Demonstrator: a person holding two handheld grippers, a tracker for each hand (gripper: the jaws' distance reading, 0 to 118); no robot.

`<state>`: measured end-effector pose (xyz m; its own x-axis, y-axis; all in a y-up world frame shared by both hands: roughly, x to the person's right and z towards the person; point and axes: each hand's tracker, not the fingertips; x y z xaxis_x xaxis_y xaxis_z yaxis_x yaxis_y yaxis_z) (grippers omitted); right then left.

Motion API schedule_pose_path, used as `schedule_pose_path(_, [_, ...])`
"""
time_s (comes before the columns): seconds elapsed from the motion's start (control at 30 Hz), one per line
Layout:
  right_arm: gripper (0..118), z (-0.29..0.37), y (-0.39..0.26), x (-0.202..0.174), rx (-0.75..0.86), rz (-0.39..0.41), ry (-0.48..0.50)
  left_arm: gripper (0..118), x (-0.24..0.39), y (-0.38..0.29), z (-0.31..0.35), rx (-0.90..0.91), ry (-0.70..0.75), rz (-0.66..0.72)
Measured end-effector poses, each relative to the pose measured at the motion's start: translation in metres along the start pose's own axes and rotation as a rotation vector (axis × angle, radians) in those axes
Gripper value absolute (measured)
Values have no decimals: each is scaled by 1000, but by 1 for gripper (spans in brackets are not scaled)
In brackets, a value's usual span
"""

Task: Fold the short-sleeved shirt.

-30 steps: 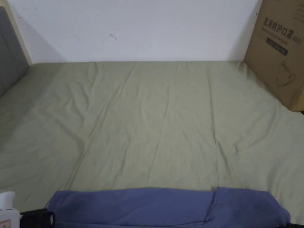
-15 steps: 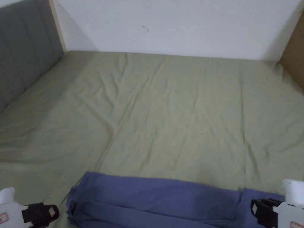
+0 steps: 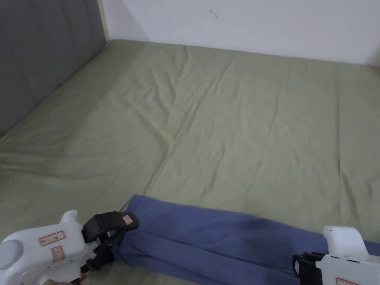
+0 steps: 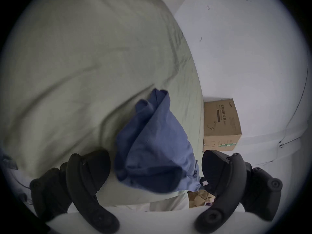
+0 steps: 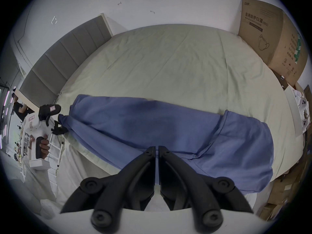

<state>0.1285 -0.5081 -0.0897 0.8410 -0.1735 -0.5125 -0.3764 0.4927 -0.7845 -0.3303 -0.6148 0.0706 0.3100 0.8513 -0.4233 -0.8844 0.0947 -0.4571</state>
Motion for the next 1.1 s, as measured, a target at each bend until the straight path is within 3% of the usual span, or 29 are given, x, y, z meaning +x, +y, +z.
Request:
schedule_pose_path(0.07, [4,-2,-2,-1,-14,-3,0,102,-1,3,-6,18,-4,-12])
schedule_pose_path(0.1, [4,-3,-2,-1,-17,-5,0,65,-1,6,-5,22,-27,-2])
schedule_pose_path(0.13, [4,-4,-2,1,-19,-7,1,15,14,-4,5,26,-22,-2])
schedule_pose_path(0.17, [4,-5,-2,2,-21,-14,0,9,14,-6,1,25,15,34])
schedule_pose_path(0.2, [4,-5,-3,-1,-23,-23,3,9,7,-9,-10,10,70,60])
schedule_pose_path(0.3, [4,-6,-3,2,-28,-48,9,9,-10,-2,-8,34,-34,117])
schedule_pose_path(0.43, [4,-3,-6,15,-29,-77,23,9,15,2,6,39,101,-28])
schedule_pose_path(0.53, [4,3,-9,20,-17,-106,11,9,71,-9,11,73,184,-230])
schedule_pose_path(0.77, [4,23,-25,55,20,-226,4,9,216,-79,-29,-20,196,-776])
schedule_pose_path(0.9, [4,39,-39,81,55,-378,55,10,245,-133,-91,-164,145,-987])
schedule_pose_path(1.03, [4,52,-56,103,71,-415,-14,10,247,-191,-159,-320,204,-1180])
schedule_pose_path(1.07, [4,54,-61,109,69,-426,-22,13,245,-204,-174,-349,192,-1204])
schedule_pose_path(1.1, [4,55,-66,114,64,-441,-28,32,241,-213,-187,-378,187,-1230])
